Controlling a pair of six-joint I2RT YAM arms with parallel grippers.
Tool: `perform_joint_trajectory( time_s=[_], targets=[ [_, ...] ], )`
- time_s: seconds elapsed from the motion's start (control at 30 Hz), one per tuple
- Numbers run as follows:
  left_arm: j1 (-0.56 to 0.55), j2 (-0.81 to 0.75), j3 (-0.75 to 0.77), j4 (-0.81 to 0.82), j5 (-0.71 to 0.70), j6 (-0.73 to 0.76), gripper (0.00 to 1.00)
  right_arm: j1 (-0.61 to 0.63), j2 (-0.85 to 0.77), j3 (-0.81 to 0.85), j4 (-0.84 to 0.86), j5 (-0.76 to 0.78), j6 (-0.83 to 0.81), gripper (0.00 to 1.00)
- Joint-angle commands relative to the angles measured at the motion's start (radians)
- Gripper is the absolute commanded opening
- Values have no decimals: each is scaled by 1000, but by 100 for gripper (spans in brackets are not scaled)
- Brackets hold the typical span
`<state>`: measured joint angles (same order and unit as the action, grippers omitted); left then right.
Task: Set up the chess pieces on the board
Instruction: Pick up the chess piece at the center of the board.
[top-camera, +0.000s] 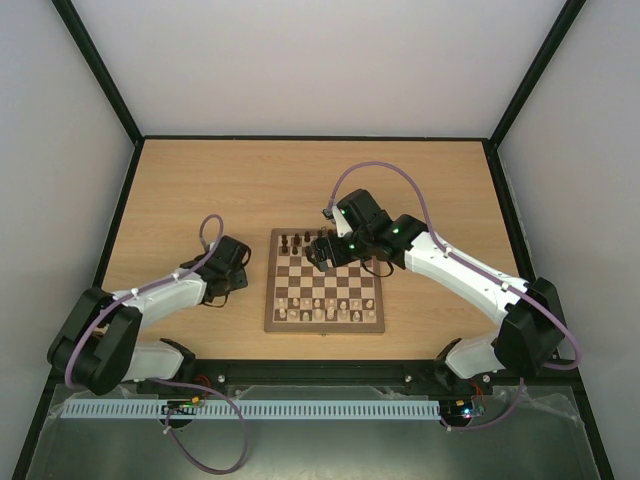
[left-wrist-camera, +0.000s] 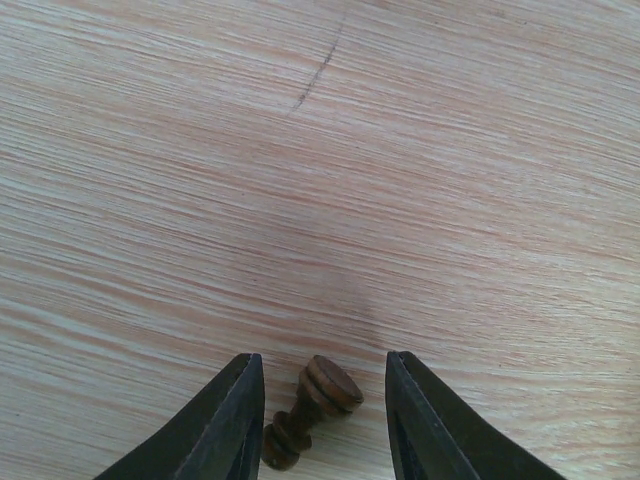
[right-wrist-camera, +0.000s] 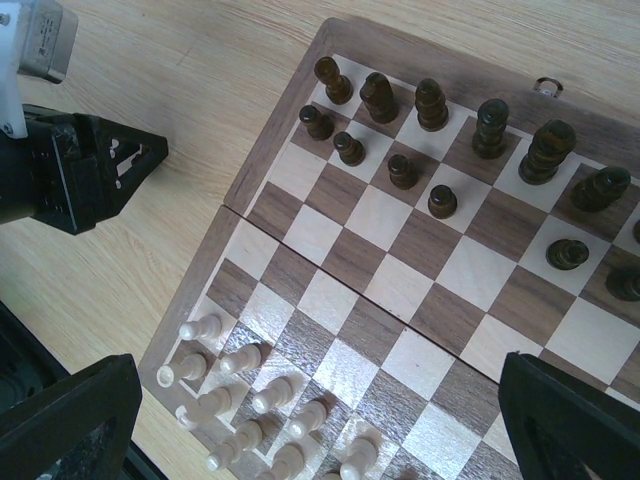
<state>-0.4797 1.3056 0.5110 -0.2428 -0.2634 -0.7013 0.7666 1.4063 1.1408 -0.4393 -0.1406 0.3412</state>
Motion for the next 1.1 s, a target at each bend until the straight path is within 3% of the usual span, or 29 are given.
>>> perform_joint_trajectory(
  time_s=[0.0,0.5,0.6,0.83,1.07],
  targets=[
    [-5,22,31,11,-22,18,37,7,8,-4,-19,12,1,99],
    [-5,65,54,3,0,26,24,11,10,-7,-20,10,-1,99],
    [-5,64,57,-7,4,26,25,11,11,-8,-20,9,-2,99],
    [-7,58,70,-48,32,31,44,14,16,-7,-20,9,-2,99],
    [-7,52,53,-54,39,19,42,17,19,-9,-20,10,-2,99]
  ],
)
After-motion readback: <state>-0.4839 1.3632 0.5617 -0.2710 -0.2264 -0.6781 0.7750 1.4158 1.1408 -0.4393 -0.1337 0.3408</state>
